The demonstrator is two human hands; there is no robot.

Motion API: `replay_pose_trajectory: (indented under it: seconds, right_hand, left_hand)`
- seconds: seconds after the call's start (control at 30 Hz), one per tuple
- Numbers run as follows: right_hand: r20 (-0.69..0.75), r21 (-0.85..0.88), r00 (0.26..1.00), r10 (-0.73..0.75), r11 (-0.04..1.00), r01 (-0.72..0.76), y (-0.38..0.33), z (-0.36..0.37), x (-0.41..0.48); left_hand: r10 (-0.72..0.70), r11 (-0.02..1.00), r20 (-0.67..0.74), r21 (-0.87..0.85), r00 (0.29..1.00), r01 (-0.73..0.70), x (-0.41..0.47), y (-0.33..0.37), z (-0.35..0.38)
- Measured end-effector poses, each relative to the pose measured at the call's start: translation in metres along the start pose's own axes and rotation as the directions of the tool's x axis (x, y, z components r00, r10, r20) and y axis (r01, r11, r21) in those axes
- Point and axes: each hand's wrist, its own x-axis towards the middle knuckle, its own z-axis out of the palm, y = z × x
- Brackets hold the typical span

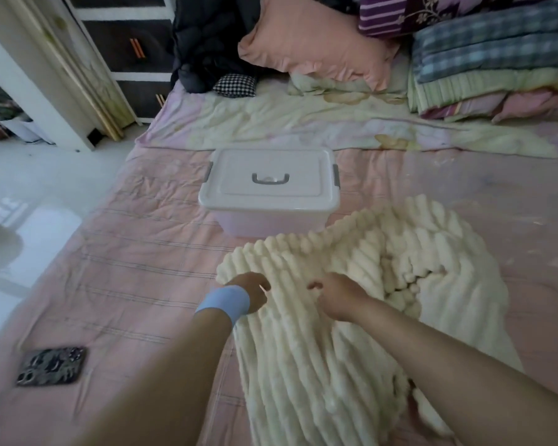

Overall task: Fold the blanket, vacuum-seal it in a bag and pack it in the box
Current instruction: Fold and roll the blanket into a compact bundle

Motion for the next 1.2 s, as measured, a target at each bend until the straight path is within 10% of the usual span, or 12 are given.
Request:
replay_pose_trajectory:
  seconds: [0.2, 0.4, 0.77, 0.87, 0.97, 1.07, 1.2]
  right_hand:
    - [-0.393, -0.055, 0.919, -0.016, 0.998, -0.006, -0.012, -0.051, 0.095]
    - [-0.403, -0.589, 0.886, -0.228, 0.806, -0.061, -0.011, -0.067, 0.17]
    - [-0.39, -0.516, 0.893, -0.223, 0.857, -0.011, 0.033, -0.114, 0.227]
    - [-0.518, -0.534, 0.842, -0.147, 0.825, -0.185, 0.033, -0.106, 0.224]
    - [-0.505, -0.729, 0.699, -0.507, 0.684, -0.031, 0.031, -0.074, 0.218]
    - [-0.206, -0.766, 0.601, -0.772, 0.509, 0.392, 0.02, -0.02, 0.221]
    - [0.021, -0.705, 0.942, -0.335, 0.663, 0.252, -0.003, 0.013, 0.212]
  left_hand:
    - [0.119, 0.971, -0.568, 0.237, 0.815, 0.024, 0.069, 0.003, -0.06]
    - [0.053, 0.947, -0.437, 0.308, 0.898, 0.095, 0.144, 0.003, -0.092]
    - [0.31, 0.925, -0.401, 0.336, 0.862, -0.177, 0.21, 0.046, -0.107]
    - [0.405, 0.913, -0.579, 0.221, 0.707, -0.343, 0.207, 0.045, -0.099]
    - [0.312, 0.922, -0.757, 0.096, 0.574, -0.375, 0.195, 0.02, -0.079]
    - [0.108, 0.994, -0.375, 0.035, 0.921, -0.102, 0.191, -0.016, -0.056]
    - [-0.178, 0.971, 0.125, 0.182, 0.976, 0.154, 0.184, -0.054, -0.036]
